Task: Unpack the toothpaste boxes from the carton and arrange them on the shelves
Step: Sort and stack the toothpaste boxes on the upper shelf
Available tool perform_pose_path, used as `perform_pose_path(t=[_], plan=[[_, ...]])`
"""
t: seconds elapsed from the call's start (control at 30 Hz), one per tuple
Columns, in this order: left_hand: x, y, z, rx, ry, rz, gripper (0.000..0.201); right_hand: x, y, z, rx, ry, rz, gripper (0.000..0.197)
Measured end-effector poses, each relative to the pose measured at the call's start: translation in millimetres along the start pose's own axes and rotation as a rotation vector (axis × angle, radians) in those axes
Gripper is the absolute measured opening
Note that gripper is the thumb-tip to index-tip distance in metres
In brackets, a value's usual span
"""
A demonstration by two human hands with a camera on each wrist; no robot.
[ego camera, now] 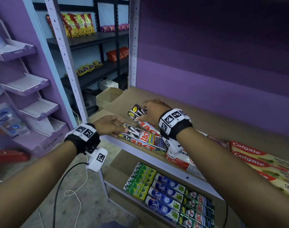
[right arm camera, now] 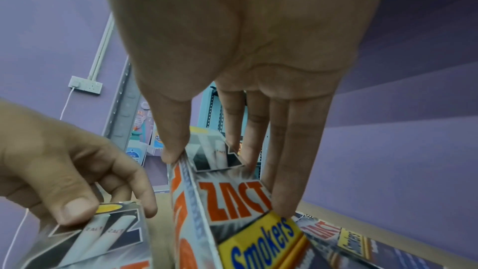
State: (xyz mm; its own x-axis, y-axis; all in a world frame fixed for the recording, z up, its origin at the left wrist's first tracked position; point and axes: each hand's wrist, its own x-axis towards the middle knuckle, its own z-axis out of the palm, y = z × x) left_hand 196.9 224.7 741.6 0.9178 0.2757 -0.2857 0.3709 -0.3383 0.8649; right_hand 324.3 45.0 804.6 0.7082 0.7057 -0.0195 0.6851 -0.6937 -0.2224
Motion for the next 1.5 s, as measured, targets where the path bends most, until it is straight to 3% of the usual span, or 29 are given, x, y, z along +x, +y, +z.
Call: perform_pose_path(t=[0.27, 0.5, 0.67, 0.87, 1.3, 1.43, 1.5], plan=[[-2.2, 0.5, -0.9, -0.061, -0.045, 0.007, 0.053, 10.3, -12.3, 22.1, -0.191, -0.073, -0.026, 0.051], [-1.2, 2.8, -3.3, 0.006, -0.094, 0.041, 0.048, 5.2, -6.9, 12.4, -0.164, -0.171, -0.055, 0.034], [-2.3, 7.4, -3.7, 0.066, -0.090, 0.037, 0.051, 4.8, 26.0, -11.0, -0.097, -0.179, 0.069, 0.025], [-1.8, 17.5, -5.4, 0.154, -0.132, 0.009, 0.057, -7.3, 73.4, -3.2, -0.140, -0.252, 0.159, 0.057], [-2.1, 34.7, -5.0, 0.390, -0.167, 0.045, 0.036, -19.9, 68.5, 2.9, -0.119, -0.309, 0.132, 0.054], [-2.6, 38.8, -3.6, 0.499, -0.166, 0.078, 0.015, -26.2, 66.8, 1.3, -0.088, -0.287, 0.142, 0.053], [-1.0, 41.7, -2.4, 0.609, -0.117, 0.100, 0.024, -30.7, 67.5, -1.9, -0.074, -0.266, 0.123, 0.049]])
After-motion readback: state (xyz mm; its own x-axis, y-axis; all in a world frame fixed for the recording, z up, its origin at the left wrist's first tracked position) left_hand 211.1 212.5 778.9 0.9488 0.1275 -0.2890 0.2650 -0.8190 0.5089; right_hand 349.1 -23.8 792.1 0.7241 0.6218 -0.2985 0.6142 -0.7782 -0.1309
